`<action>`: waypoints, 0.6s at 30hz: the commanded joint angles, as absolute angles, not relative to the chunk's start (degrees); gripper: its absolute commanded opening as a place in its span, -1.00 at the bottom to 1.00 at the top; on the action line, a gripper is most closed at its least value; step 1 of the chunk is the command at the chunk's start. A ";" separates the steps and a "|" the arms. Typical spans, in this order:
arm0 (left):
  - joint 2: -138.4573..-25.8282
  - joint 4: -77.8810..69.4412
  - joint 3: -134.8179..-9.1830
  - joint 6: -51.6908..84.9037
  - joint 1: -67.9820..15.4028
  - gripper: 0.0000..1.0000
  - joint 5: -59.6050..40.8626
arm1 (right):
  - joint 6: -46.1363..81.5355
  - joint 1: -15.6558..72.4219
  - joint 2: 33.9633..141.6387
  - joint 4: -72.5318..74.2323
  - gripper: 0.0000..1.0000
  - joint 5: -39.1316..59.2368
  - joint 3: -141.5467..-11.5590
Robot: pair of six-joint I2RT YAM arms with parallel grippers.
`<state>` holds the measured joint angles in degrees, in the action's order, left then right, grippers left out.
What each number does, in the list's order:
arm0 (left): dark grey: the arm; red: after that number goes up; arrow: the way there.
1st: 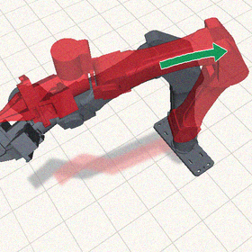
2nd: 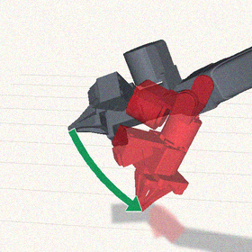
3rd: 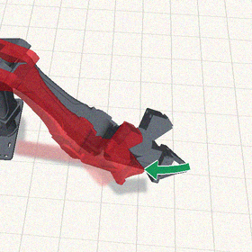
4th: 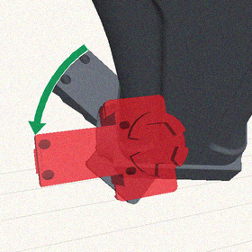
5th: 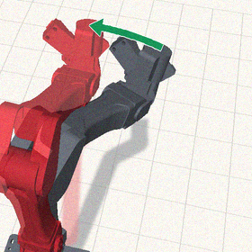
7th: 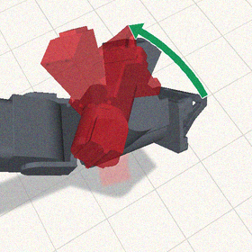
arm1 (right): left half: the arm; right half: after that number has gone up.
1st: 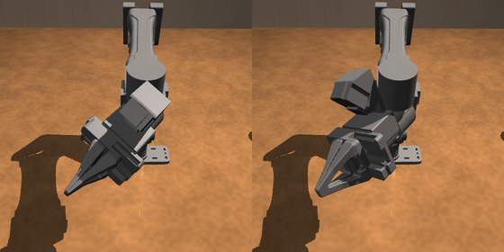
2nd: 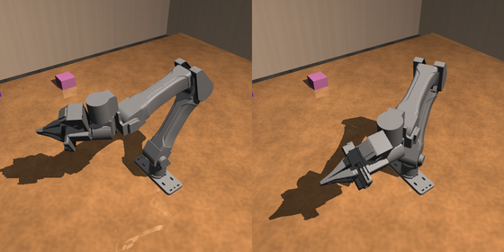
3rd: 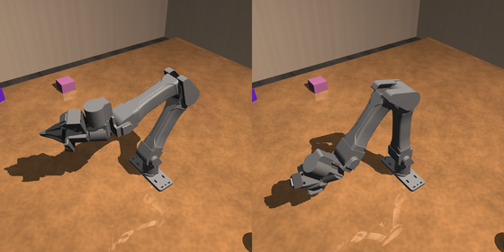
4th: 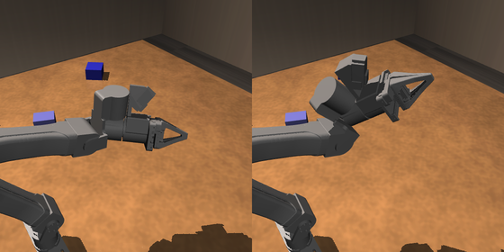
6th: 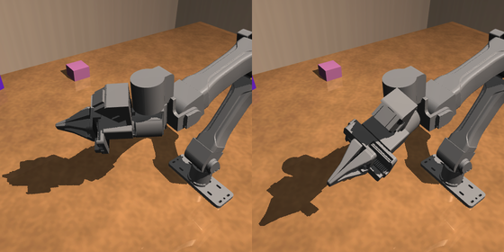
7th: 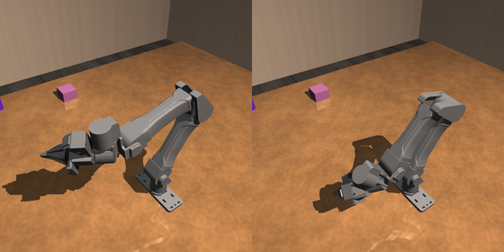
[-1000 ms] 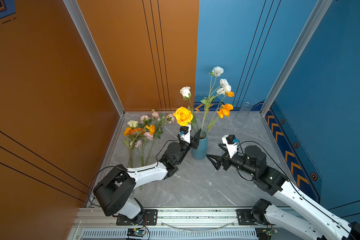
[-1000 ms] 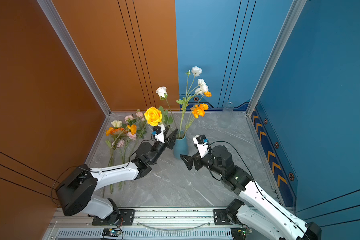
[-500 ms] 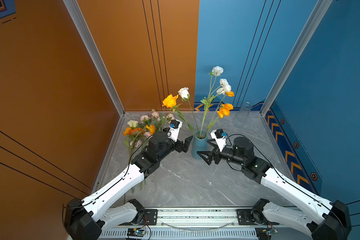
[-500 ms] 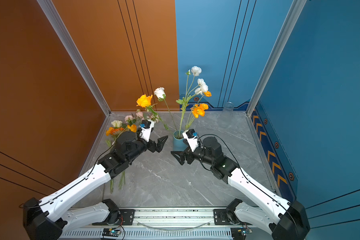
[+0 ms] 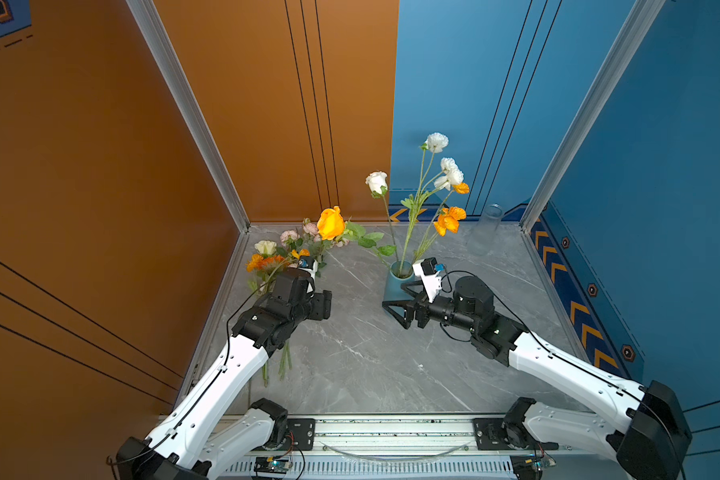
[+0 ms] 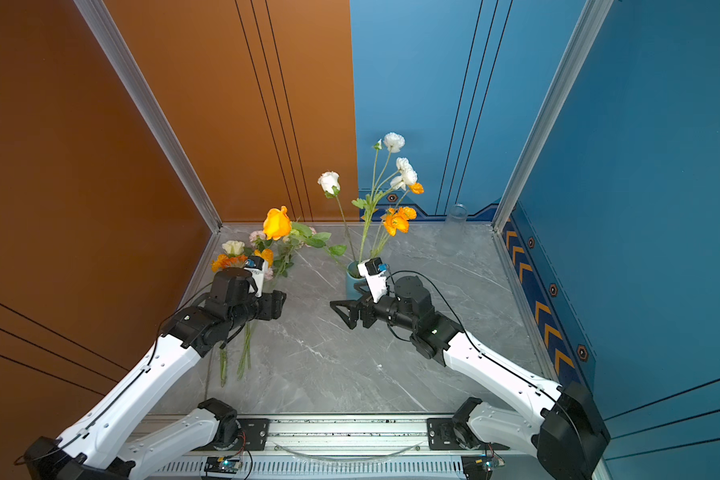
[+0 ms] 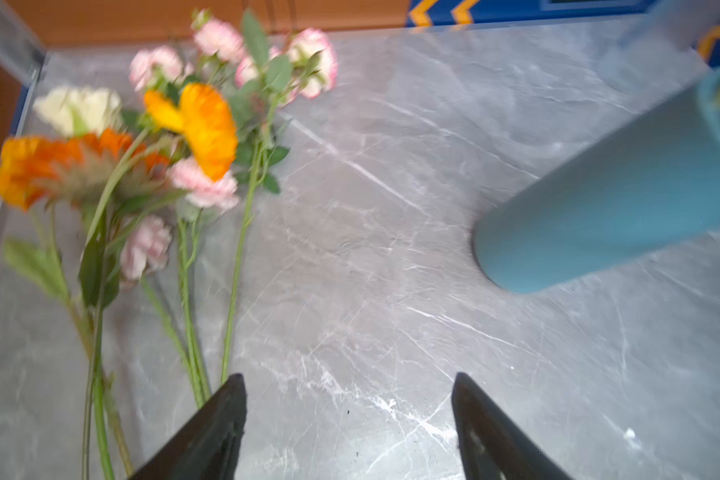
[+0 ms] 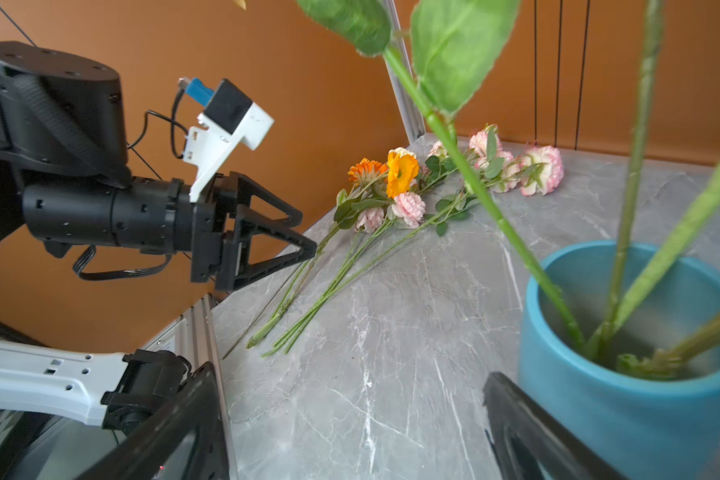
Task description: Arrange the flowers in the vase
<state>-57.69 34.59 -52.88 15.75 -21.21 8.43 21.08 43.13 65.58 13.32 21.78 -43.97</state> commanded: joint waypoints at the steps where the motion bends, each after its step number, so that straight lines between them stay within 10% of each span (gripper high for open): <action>1: -63.51 39.37 -51.73 24.38 -17.45 0.50 12.26 | 24.00 45.65 67.02 15.92 1.00 18.62 -42.93; 18: -99.92 29.24 -62.42 19.68 -4.22 -0.01 8.06 | 28.25 50.60 69.12 19.03 1.00 15.43 -40.56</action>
<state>-98.08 30.85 -60.07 20.82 -5.15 11.05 27.38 50.48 70.50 18.46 17.47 -41.30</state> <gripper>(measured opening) 0.507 0.999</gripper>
